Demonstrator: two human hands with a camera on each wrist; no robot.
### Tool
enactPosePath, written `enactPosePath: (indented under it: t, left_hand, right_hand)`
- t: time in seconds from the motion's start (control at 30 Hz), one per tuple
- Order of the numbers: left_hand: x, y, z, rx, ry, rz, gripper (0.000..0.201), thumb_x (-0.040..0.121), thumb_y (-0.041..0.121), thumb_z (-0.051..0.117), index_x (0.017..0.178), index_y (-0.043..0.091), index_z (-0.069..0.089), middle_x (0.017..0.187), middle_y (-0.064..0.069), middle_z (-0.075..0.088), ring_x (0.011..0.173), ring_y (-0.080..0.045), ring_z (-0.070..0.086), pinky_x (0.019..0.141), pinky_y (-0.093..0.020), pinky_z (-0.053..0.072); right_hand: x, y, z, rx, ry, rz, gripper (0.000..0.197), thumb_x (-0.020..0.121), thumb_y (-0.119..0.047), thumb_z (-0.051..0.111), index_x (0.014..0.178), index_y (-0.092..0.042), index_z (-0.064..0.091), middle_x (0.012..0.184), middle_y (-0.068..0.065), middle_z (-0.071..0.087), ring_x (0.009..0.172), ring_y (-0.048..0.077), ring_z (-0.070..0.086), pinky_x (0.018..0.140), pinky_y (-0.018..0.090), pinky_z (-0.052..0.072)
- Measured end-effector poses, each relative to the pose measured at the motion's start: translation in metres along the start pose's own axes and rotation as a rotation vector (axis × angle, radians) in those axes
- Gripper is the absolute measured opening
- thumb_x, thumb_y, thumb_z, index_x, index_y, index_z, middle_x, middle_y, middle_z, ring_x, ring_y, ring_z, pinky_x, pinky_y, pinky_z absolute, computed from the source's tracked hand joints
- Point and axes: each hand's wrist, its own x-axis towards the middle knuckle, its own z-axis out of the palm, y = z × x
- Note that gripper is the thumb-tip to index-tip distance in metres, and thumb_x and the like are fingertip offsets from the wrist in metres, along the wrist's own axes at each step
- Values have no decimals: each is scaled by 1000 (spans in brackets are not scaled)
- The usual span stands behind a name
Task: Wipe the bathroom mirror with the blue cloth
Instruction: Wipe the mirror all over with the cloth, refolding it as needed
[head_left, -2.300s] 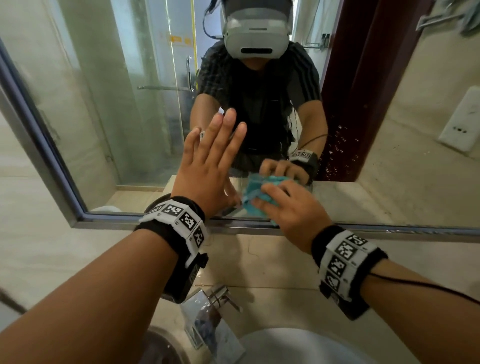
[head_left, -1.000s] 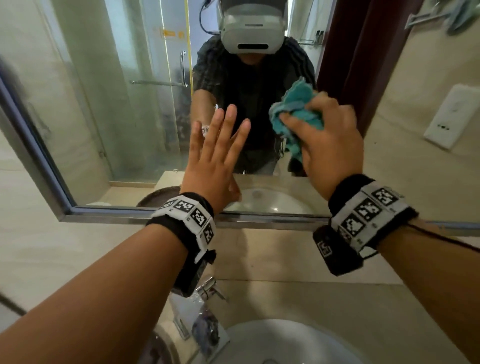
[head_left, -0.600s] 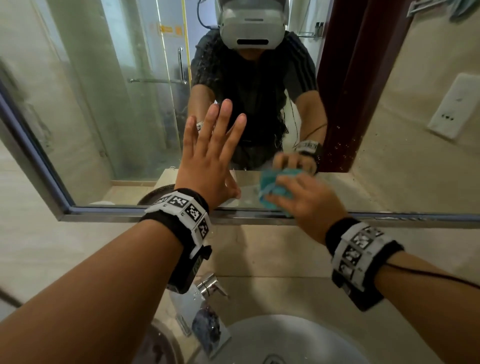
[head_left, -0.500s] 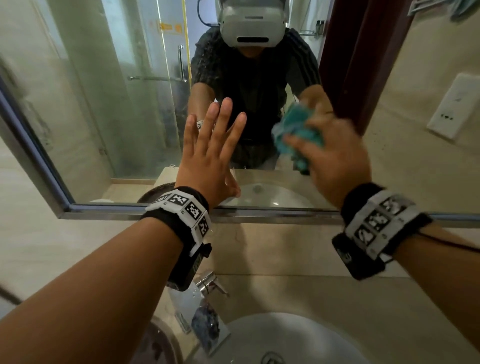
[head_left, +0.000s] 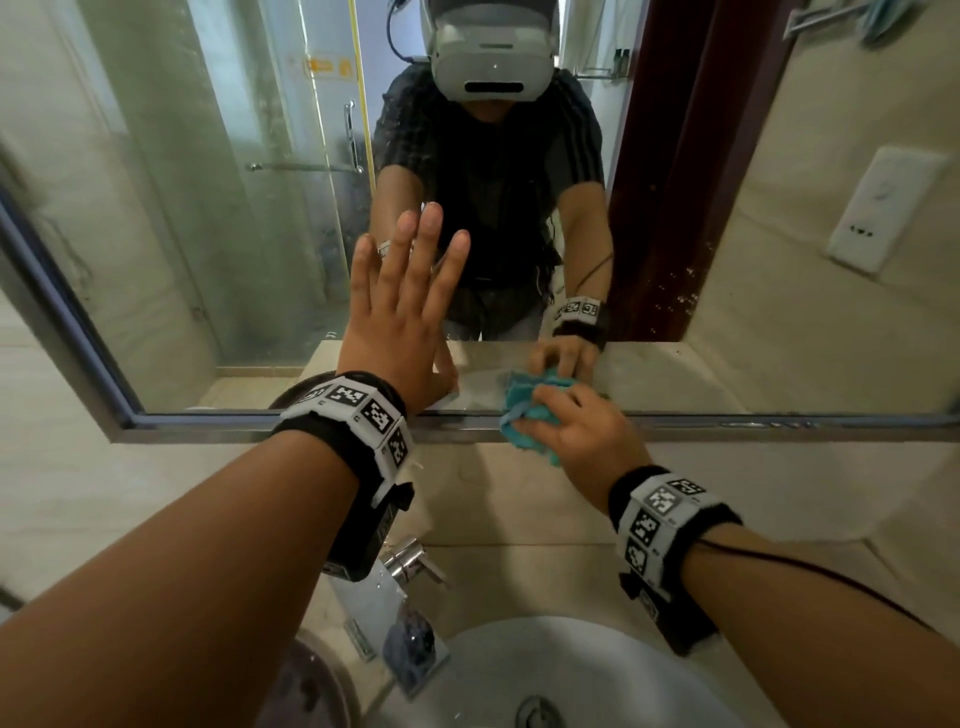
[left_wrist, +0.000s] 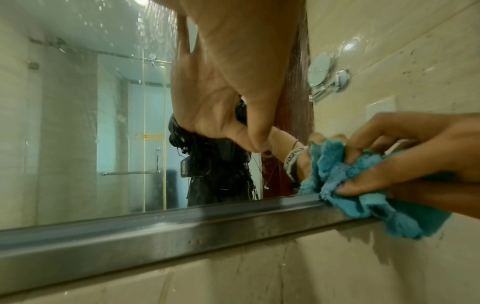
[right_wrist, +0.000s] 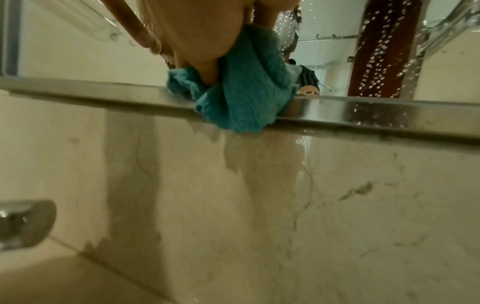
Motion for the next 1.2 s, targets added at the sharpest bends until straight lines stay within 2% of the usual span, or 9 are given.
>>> enactPosePath:
  t: [0.17, 0.27, 0.33, 0.5, 0.57, 0.73, 0.93, 1.07, 1.2]
  left_hand:
    - [-9, 7, -40, -113, -233, -36, 112, 74, 50, 70, 150, 26, -9, 156, -8, -22, 143, -26, -17, 115, -51, -3]
    - [-24, 16, -69, -350, -356, 11, 78, 82, 43, 64, 147, 31, 23, 159, -2, 1, 145, -23, 0, 116, -47, 9]
    - [-37, 23, -83, -577, -374, 24, 67, 83, 32, 66, 143, 28, 36, 155, -3, 23, 142, -24, 18, 114, -40, 20]
    - [-51, 37, -121, -1019, -536, 7, 60, 85, 17, 68, 140, 22, 41, 140, 1, 47, 127, -14, 43, 103, -20, 31]
    - [-52, 40, -134, -1145, -597, -24, 53, 85, 15, 68, 134, 20, 47, 129, 1, 55, 118, -13, 51, 101, -25, 39]
    - [-53, 28, -156, -1231, -594, -58, 27, 78, 18, 76, 99, 24, 60, 102, -3, 64, 91, -20, 62, 86, -41, 52]
    - [-59, -1, -172, -1175, -503, -68, 24, 77, 18, 77, 96, 21, 62, 75, -1, 55, 68, -13, 51, 67, -27, 45]
    - [-63, -17, -172, -1121, -422, -65, 22, 80, 17, 73, 98, 19, 60, 75, 2, 54, 62, -6, 47, 56, -9, 38]
    - [-73, -28, -169, -1051, -424, -68, 14, 83, 9, 67, 91, 16, 59, 88, -8, 63, 74, -18, 55, 66, -22, 45]
  right_hand:
    - [1, -10, -38, 404, -357, 228, 39, 89, -5, 51, 124, -19, 59, 127, 5, 44, 112, 27, 47, 97, 27, 33]
    - [-11, -17, -71, 719, -167, 328, 35, 84, 5, 51, 113, -10, 63, 115, 10, 56, 106, 23, 52, 90, 16, 31]
    - [-21, -18, -90, 882, -105, 357, 29, 82, 2, 51, 105, -12, 63, 103, 8, 61, 96, 23, 55, 87, 27, 39]
    - [-36, -33, -144, 1261, -13, 415, 20, 91, 2, 45, 96, -12, 58, 93, 8, 63, 88, 21, 60, 81, 30, 49]
    - [-38, -40, -162, 1347, -10, 443, 18, 93, 7, 43, 96, -4, 57, 90, 7, 64, 83, 13, 62, 74, 23, 50]
    - [-36, -51, -188, 1352, -6, 495, 18, 94, 6, 43, 94, -6, 56, 85, 7, 65, 77, 10, 64, 69, 21, 50]
    - [-40, -55, -210, 1185, 24, 751, 17, 94, -5, 49, 83, -16, 57, 80, 0, 66, 76, 10, 59, 70, 26, 46]
    - [-46, -62, -225, 1053, 28, 886, 17, 95, -10, 43, 86, -17, 56, 82, 1, 64, 78, 15, 61, 70, 32, 50]
    - [-49, -55, -239, 1114, 88, 1067, 18, 97, -11, 34, 92, -14, 51, 94, 11, 61, 79, 20, 62, 65, 36, 54]
